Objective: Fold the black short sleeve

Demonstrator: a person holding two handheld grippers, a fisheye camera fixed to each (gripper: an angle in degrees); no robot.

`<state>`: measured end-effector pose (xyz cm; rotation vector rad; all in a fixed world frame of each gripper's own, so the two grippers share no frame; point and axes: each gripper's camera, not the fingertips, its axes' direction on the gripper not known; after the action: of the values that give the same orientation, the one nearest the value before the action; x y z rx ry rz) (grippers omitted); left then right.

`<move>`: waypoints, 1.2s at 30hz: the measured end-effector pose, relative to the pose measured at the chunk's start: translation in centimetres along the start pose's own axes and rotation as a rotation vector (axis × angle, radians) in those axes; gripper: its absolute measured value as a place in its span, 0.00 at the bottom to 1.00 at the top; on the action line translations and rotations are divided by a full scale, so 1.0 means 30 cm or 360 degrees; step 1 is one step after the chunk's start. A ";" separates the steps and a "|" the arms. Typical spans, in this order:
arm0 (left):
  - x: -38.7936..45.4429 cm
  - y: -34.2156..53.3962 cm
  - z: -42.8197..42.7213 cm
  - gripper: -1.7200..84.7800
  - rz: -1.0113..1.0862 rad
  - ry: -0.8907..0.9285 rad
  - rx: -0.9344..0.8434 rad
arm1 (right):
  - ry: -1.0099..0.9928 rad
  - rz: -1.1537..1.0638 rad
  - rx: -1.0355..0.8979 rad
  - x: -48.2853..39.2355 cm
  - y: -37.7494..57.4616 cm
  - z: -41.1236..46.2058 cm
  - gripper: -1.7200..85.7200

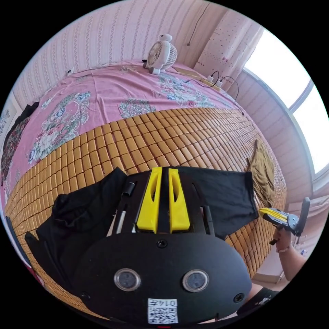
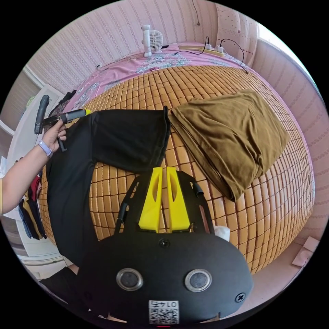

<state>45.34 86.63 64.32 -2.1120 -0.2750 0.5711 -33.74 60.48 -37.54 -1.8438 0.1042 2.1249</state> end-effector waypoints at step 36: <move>-0.737 1.551 -0.159 0.09 -0.0996 -0.0190 0.0214 | -0.0139 -0.1673 -0.0396 -2.309 -0.086 1.106 0.13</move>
<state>27.65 47.97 34.85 -1.7345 -0.8988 0.3262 -56.78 58.19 35.74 -1.3937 -0.9621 1.4627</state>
